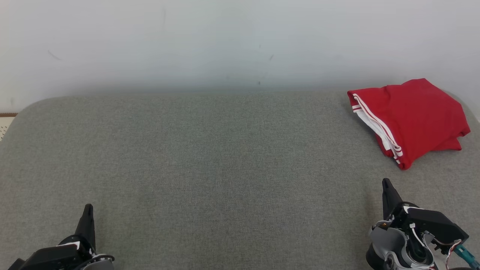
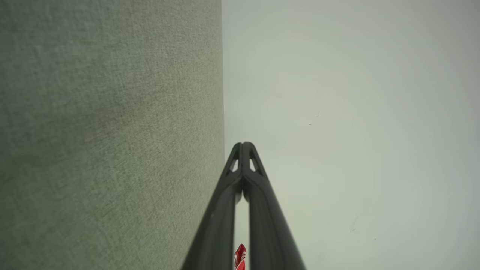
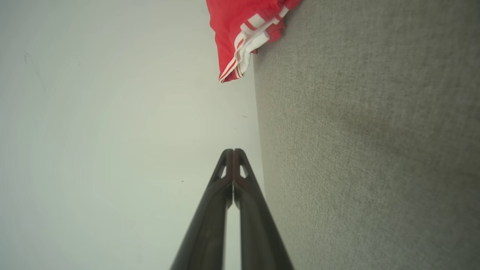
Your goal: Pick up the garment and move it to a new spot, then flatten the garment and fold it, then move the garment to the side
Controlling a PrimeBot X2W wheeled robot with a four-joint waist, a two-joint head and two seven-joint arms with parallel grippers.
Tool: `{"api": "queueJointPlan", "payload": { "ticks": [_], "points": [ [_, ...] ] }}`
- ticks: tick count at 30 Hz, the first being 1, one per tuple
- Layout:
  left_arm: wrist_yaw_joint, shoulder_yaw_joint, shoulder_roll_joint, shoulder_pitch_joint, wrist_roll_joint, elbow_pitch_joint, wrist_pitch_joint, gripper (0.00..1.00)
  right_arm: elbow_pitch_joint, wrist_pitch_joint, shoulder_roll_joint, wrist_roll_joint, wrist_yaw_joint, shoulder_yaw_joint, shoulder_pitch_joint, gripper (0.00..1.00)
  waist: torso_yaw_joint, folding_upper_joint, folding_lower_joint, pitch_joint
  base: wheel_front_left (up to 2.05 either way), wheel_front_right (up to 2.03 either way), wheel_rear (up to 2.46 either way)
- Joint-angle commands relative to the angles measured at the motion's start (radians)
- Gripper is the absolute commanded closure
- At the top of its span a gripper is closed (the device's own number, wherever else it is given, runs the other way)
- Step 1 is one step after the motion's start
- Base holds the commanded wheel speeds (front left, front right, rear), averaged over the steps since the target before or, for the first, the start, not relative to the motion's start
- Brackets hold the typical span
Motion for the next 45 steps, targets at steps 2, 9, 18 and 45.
{"api": "queueJointPlan", "payload": {
  "ticks": [2,9,18,45],
  "points": [
    [-0.003,0.000,0.006,-0.007,-0.002,0.004,0.003,1.00,-0.001,0.004,0.003,0.002,0.000,0.000,-0.004,1.00,0.000,-0.0001,0.0000,0.000,0.00,0.00,0.00],
    [-0.003,0.000,0.006,-0.007,-0.003,0.004,0.003,1.00,-0.001,0.004,0.003,0.002,0.000,0.000,-0.004,1.00,0.000,-0.0001,0.0000,0.000,0.00,0.00,0.00],
    [-0.003,0.000,0.006,-0.007,-0.003,0.004,0.003,1.00,-0.001,0.004,0.003,0.003,0.000,0.001,-0.004,1.00,0.000,-0.0001,0.0000,0.000,0.00,0.00,0.00],
    [-0.003,0.000,0.006,-0.006,-0.003,0.004,0.003,1.00,-0.001,0.002,0.003,0.005,0.000,0.003,-0.004,1.00,0.000,-0.0001,0.0000,0.000,0.00,0.00,0.00]
  ]
}}
